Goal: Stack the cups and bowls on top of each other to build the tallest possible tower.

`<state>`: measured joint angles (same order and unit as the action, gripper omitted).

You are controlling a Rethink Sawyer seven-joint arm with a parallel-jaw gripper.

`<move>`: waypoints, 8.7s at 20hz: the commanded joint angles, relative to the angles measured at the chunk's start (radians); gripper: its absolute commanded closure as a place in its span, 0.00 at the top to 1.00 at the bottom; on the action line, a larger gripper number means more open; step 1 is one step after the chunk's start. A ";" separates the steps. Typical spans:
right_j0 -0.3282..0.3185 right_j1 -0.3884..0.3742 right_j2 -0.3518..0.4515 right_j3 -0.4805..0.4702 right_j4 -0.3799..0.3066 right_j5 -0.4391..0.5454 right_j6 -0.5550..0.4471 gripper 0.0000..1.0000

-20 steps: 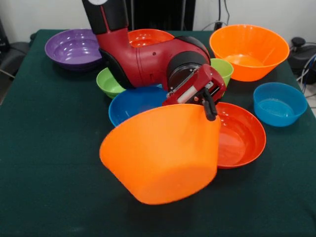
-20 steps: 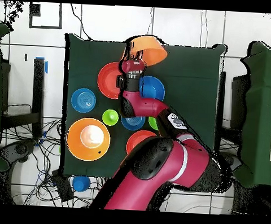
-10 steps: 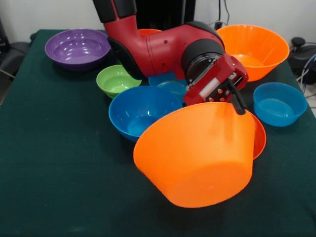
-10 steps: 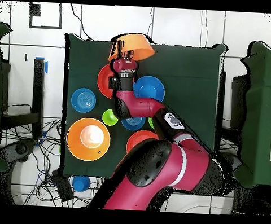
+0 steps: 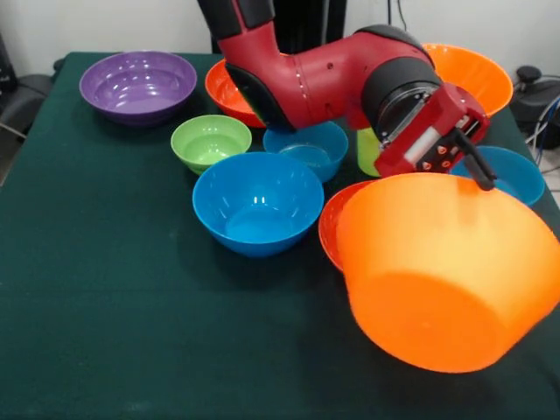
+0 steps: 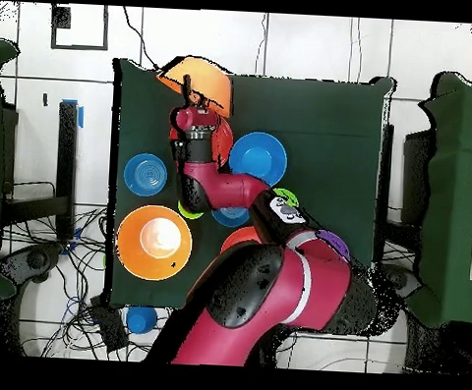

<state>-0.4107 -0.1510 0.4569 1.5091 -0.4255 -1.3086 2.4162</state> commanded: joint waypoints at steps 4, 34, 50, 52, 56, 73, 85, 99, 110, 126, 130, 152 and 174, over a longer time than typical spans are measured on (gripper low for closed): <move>0.020 0.025 0.074 0.072 -0.022 0.120 0.282 1.00; -0.025 -0.026 0.060 0.058 -0.015 0.197 0.201 1.00; 0.043 -0.398 -0.255 0.340 0.306 1.108 -0.002 1.00; 0.037 -0.401 -0.232 0.348 0.300 1.162 0.030 1.00; 0.050 -0.401 -0.227 0.356 0.306 1.193 0.076 1.00; 0.102 -0.396 -0.279 0.390 0.360 1.212 0.140 1.00; 0.148 -0.461 -0.316 0.423 0.446 1.251 0.123 1.00; 0.116 -0.292 -0.359 0.239 0.483 1.153 0.119 1.00; 0.084 -0.250 -0.321 0.216 0.516 1.025 0.181 1.00; 0.013 -0.223 -0.262 0.126 0.494 1.024 0.111 1.00; 0.032 -0.192 -0.283 0.089 0.502 1.021 0.094 1.00; 0.061 -0.222 -0.295 0.102 0.527 1.080 0.114 1.00; 0.114 -0.282 -0.354 0.043 0.602 1.268 0.079 1.00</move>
<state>-0.3384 -0.4743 0.0829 1.6197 0.1225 -0.1825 2.4193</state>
